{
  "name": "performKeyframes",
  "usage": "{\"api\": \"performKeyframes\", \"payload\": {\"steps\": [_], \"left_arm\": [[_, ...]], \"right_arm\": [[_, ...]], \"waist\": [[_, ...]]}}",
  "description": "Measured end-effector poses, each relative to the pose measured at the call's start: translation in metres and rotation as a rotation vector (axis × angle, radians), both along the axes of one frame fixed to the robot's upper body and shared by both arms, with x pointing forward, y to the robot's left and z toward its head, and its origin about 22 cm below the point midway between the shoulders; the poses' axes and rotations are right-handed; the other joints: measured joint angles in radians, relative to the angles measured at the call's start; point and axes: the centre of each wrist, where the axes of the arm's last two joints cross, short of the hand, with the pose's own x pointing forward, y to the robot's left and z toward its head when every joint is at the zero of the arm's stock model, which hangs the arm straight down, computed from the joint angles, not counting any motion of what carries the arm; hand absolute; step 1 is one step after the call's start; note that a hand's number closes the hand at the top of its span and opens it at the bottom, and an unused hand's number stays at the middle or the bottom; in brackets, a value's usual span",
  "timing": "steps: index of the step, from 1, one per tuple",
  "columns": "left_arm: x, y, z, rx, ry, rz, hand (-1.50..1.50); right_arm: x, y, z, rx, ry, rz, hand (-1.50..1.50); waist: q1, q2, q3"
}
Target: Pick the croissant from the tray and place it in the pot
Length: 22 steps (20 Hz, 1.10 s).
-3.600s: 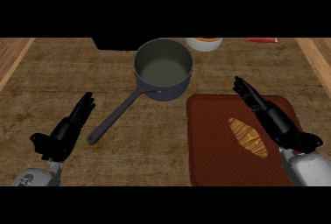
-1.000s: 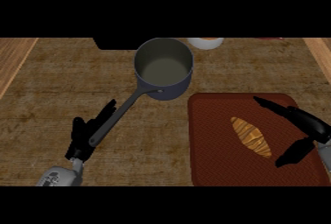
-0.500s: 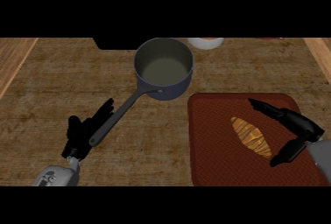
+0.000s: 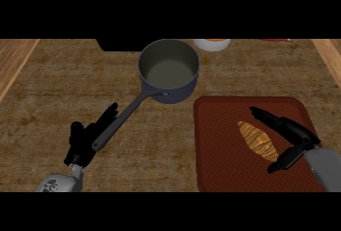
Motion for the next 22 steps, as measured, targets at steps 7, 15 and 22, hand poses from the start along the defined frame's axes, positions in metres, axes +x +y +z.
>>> {"api": "performKeyframes", "payload": {"steps": [7,15,22], "left_arm": [[-0.001,0.0,-0.002,0.004,-0.005,-0.012,0.0],[0.007,0.003,0.002,0.002,-0.006,-0.02,0.0],[0.004,0.003,0.002,0.001,-0.003,0.001,0.0]], "right_arm": [[-0.003,0.005,-0.012,-0.038,-0.061,0.016,1.5],[-0.01,0.009,-0.026,0.022,-0.1,-0.01,1.5],[-0.029,0.026,-0.05,0.13,-0.204,-0.176,1.5]], "waist": [[0.0,-0.008,-0.015],[0.002,-0.011,-0.022],[-0.003,-0.017,-0.019]]}}
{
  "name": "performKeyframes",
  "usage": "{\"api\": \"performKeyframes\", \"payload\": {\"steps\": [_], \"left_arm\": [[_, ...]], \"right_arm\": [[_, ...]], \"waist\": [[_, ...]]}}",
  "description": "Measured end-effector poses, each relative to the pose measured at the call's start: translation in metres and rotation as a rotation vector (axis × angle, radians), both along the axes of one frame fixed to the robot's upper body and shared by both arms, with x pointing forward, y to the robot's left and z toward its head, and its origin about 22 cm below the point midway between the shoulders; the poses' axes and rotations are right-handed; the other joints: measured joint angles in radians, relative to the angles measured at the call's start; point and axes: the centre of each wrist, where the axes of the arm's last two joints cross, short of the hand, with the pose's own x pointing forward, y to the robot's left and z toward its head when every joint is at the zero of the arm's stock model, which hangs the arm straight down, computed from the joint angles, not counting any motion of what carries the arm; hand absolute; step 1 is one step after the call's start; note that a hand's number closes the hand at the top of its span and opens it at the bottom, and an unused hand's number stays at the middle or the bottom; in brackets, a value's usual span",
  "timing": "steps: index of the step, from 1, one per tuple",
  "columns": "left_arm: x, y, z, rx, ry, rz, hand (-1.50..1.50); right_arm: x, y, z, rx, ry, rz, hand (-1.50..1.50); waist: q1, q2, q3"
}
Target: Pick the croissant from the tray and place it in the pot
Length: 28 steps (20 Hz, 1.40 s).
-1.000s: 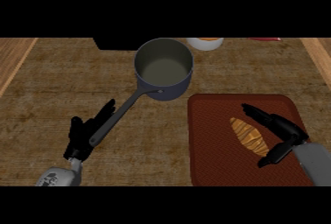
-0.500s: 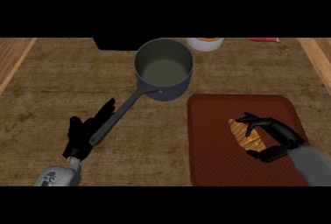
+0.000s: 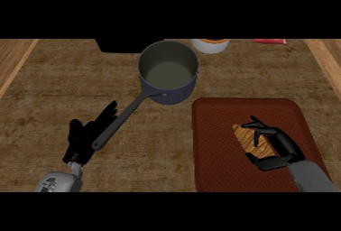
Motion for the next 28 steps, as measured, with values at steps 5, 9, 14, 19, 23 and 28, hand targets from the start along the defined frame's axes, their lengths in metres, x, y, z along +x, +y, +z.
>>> {"api": "performKeyframes", "payload": {"steps": [5,9,14,19,23,28], "left_arm": [[-0.007,0.006,-0.006,-0.001,0.011,0.028,0.0],[-0.01,0.005,-0.008,0.002,0.014,0.033,0.0],[-0.01,0.003,-0.012,0.001,0.009,0.033,0.0],[-0.009,0.003,-0.007,-0.004,0.012,0.027,0.0],[-0.005,0.006,-0.007,-0.003,0.012,0.022,0.0],[-0.008,0.001,-0.005,0.0,0.008,0.016,0.0]], "right_arm": [[-0.014,0.023,-0.013,0.034,-0.098,-0.238,1.5],[-0.024,0.043,-0.013,0.006,-0.176,-0.348,1.5],[-0.041,0.076,0.003,-0.047,-0.217,-0.4,1.5],[-0.057,0.098,0.04,-0.151,-0.281,-0.437,1.5],[-0.06,0.118,0.079,-0.225,-0.352,-0.454,1.5],[-0.058,0.142,0.135,-0.321,-0.401,-0.467,1.5]], "waist": [[-0.016,-0.009,-0.009],[-0.025,-0.007,-0.007],[-0.029,0.004,0.009],[-0.023,0.01,0.017],[-0.019,0.013,0.019],[-0.012,0.014,0.02]]}}
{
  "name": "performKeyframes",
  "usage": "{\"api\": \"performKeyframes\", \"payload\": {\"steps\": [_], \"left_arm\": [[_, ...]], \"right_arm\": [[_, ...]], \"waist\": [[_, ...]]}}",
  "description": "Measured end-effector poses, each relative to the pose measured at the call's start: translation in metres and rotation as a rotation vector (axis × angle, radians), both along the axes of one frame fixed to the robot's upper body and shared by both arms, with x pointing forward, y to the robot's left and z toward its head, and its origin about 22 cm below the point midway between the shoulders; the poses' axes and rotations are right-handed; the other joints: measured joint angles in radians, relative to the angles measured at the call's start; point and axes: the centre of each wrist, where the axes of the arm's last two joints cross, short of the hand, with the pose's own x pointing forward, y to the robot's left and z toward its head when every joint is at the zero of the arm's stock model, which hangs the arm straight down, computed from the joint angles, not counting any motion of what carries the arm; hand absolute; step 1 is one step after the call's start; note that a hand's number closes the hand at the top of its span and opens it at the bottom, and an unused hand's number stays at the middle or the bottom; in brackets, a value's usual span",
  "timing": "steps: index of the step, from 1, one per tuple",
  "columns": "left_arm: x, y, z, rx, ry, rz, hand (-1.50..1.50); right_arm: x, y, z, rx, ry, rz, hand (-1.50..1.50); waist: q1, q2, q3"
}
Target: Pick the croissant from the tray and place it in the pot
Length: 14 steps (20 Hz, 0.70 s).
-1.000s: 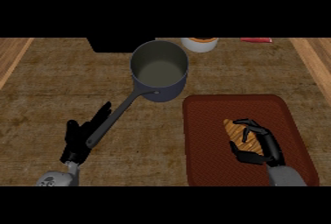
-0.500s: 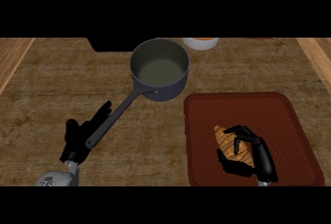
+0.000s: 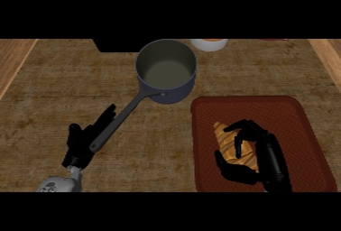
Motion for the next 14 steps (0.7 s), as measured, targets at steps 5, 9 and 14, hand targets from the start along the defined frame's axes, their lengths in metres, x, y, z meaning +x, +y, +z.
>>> {"api": "performKeyframes", "payload": {"steps": [5,9,14], "left_arm": [[0.006,-0.002,0.001,0.006,-0.004,-0.005,0.0],[0.008,-0.003,0.007,0.005,0.0,-0.011,0.0],[0.008,0.0,0.0,0.0,-0.005,-0.021,0.0]], "right_arm": [[0.015,0.034,0.054,-0.076,-0.002,-0.019,1.5],[0.038,0.063,0.088,-0.146,0.03,-0.01,1.5],[0.066,0.107,0.117,-0.249,0.084,0.002,1.5]], "waist": [[0.006,0.002,0.001],[0.013,0.003,0.001],[0.02,0.005,0.001]]}}
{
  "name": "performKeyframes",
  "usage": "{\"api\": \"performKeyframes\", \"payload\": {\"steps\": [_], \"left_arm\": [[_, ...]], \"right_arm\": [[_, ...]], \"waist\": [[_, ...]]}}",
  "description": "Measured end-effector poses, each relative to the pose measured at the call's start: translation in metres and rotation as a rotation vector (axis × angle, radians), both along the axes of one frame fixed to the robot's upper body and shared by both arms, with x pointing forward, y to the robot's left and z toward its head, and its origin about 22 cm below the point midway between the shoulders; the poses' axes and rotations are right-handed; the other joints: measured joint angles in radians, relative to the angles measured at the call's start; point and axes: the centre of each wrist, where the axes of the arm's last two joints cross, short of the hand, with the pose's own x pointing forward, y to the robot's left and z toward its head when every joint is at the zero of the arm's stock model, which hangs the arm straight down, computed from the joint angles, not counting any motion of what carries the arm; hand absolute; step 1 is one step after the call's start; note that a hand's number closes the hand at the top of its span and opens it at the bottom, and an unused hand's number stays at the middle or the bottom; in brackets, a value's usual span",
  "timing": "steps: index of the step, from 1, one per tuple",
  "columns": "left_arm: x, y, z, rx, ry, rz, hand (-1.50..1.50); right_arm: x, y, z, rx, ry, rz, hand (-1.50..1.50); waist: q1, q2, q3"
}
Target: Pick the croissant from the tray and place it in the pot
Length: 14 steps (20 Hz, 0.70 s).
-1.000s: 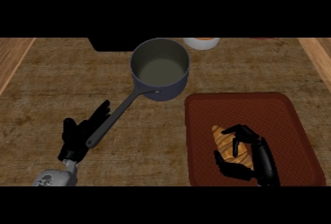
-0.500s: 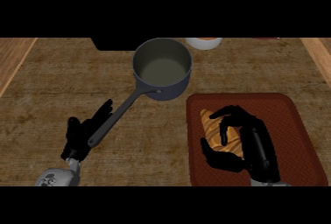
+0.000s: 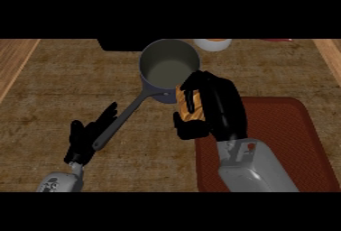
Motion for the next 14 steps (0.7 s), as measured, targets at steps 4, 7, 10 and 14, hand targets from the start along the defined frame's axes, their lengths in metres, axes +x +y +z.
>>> {"api": "performKeyframes", "payload": {"steps": [4,7,10,14], "left_arm": [[0.002,-0.005,-0.001,0.002,-0.001,-0.008,0.0],[0.001,-0.005,-0.003,-0.001,-0.002,-0.011,0.0],[0.001,-0.004,0.004,-0.002,0.002,-0.019,0.0],[0.001,-0.006,0.006,-0.002,-0.003,-0.028,0.0]], "right_arm": [[0.026,0.032,0.003,-0.087,0.044,0.003,1.5],[0.045,0.047,-0.002,-0.158,0.072,0.005,1.5],[0.06,0.062,-0.005,-0.299,0.086,-0.03,1.5],[0.074,0.078,-0.017,-0.486,0.124,-0.079,1.5]], "waist": [[0.007,0.002,0.0],[0.011,0.003,0.0],[0.021,0.004,0.0],[0.032,0.007,0.0]]}}
